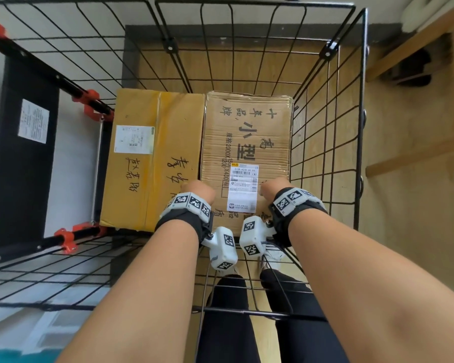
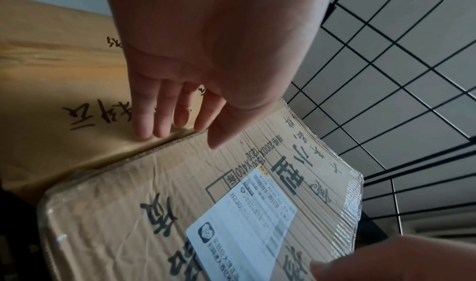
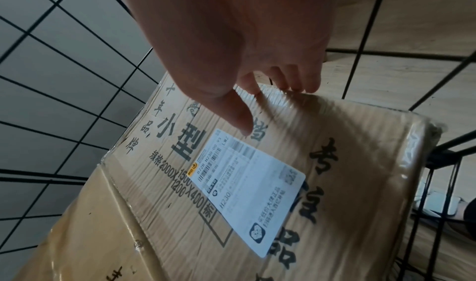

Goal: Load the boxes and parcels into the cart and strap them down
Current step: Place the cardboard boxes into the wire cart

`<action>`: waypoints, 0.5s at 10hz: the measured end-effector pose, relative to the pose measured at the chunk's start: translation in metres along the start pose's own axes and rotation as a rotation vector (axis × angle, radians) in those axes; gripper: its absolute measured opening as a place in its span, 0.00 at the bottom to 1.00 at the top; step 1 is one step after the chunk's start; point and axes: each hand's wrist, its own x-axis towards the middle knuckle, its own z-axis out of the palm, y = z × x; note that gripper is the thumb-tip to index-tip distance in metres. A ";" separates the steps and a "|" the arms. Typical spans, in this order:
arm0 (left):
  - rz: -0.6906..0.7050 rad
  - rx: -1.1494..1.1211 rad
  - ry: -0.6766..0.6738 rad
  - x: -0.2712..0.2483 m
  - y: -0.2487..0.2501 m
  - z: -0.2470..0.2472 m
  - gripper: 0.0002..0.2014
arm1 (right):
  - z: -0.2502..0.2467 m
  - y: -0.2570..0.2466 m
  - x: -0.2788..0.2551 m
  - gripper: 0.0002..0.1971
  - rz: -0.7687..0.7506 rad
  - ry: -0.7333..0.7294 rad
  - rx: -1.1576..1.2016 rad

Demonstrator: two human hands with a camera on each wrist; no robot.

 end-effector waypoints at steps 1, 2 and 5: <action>0.104 0.096 0.043 -0.015 -0.004 -0.008 0.14 | -0.003 0.003 -0.006 0.06 -0.073 -0.032 -0.308; 0.111 0.002 0.070 -0.025 -0.011 -0.015 0.15 | -0.012 -0.005 -0.038 0.10 -0.104 -0.026 -0.375; 0.205 -0.276 0.143 -0.096 -0.032 -0.062 0.10 | -0.056 -0.035 -0.126 0.18 -0.153 0.032 -0.245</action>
